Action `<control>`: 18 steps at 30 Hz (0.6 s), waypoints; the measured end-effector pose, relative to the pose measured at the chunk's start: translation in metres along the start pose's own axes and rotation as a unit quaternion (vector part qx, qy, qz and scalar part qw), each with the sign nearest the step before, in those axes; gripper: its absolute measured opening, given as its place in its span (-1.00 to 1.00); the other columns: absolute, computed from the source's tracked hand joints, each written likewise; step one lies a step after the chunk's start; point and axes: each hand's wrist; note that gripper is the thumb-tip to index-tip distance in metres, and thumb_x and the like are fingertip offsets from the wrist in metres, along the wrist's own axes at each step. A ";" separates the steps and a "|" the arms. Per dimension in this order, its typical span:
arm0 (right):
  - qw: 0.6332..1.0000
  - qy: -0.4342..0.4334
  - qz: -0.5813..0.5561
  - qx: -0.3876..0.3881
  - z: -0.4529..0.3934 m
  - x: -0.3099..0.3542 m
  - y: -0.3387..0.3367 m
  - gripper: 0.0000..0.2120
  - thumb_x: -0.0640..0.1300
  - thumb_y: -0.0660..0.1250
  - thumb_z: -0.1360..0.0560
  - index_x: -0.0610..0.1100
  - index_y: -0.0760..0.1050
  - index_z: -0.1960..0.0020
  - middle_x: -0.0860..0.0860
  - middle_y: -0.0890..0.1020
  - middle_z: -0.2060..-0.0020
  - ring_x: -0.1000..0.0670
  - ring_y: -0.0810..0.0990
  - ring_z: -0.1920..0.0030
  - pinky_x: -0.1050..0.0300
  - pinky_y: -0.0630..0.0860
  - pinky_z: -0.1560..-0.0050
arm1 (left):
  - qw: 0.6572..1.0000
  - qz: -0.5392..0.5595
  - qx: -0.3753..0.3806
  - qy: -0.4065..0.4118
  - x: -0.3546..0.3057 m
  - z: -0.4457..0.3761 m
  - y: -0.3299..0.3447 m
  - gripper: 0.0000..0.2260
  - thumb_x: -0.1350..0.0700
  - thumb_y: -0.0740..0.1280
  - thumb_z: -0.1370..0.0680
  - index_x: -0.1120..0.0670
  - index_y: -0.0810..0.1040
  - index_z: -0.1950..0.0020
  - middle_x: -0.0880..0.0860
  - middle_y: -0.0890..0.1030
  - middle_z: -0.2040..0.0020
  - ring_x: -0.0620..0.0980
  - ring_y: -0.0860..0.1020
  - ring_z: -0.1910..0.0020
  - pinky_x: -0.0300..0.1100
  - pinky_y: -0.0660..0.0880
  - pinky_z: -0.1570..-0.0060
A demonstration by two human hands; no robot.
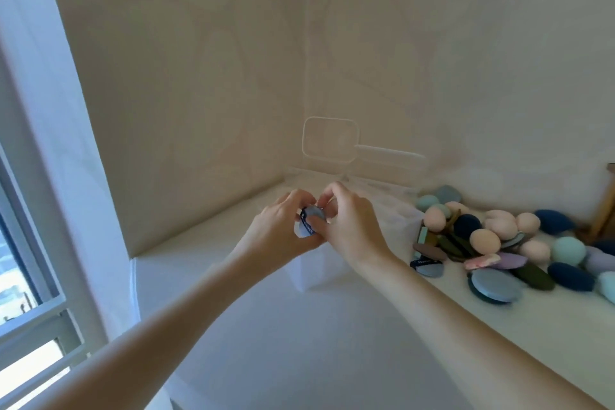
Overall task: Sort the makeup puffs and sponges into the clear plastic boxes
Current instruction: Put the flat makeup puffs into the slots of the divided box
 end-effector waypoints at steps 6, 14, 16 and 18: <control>0.993 -0.016 0.111 0.026 -0.005 -0.019 -0.038 -0.83 -0.15 0.26 -0.52 -0.19 0.58 0.16 -0.09 0.66 0.25 -0.08 0.58 0.24 0.07 0.48 0.23 | 0.999 0.004 0.002 -0.040 0.001 -0.004 0.007 -0.73 0.03 0.42 -0.41 0.02 0.50 -0.07 -0.12 0.58 0.08 -0.15 0.56 0.12 -0.34 0.51 0.12; 0.877 0.070 0.359 0.311 0.019 -0.086 -0.079 -0.63 -0.33 0.09 -0.55 -0.04 0.40 -0.26 -0.04 0.50 -0.18 -0.04 0.49 -0.07 0.17 0.45 -0.04 | 0.998 -0.019 0.030 -0.060 -0.009 -0.008 0.006 -0.70 -0.01 0.37 -0.44 -0.03 0.49 -0.16 -0.07 0.59 -0.05 -0.06 0.56 -0.02 -0.22 0.48 0.00; 0.858 0.027 0.408 0.311 0.023 -0.092 -0.076 -0.62 -0.36 0.07 -0.52 -0.07 0.38 -0.25 -0.05 0.46 -0.18 -0.05 0.46 -0.11 0.17 0.38 0.03 | 0.998 -0.022 0.026 -0.059 -0.010 -0.008 0.005 -0.69 -0.01 0.37 -0.45 -0.02 0.50 -0.17 -0.05 0.60 -0.05 -0.06 0.56 -0.02 -0.21 0.48 -0.02; 0.846 0.002 0.441 0.299 0.024 -0.092 -0.075 -0.66 -0.38 0.07 -0.52 -0.12 0.37 -0.22 -0.06 0.43 -0.12 -0.05 0.42 -0.05 0.18 0.32 0.09 | 0.998 -0.011 0.015 -0.060 -0.010 -0.007 0.001 -0.70 0.01 0.38 -0.45 -0.01 0.51 -0.18 -0.07 0.60 -0.03 -0.09 0.56 0.01 -0.29 0.47 0.04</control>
Point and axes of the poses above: each hand's wrist, its own z-axis away from the middle knuckle, its own y-axis out of the palm, x = y × z
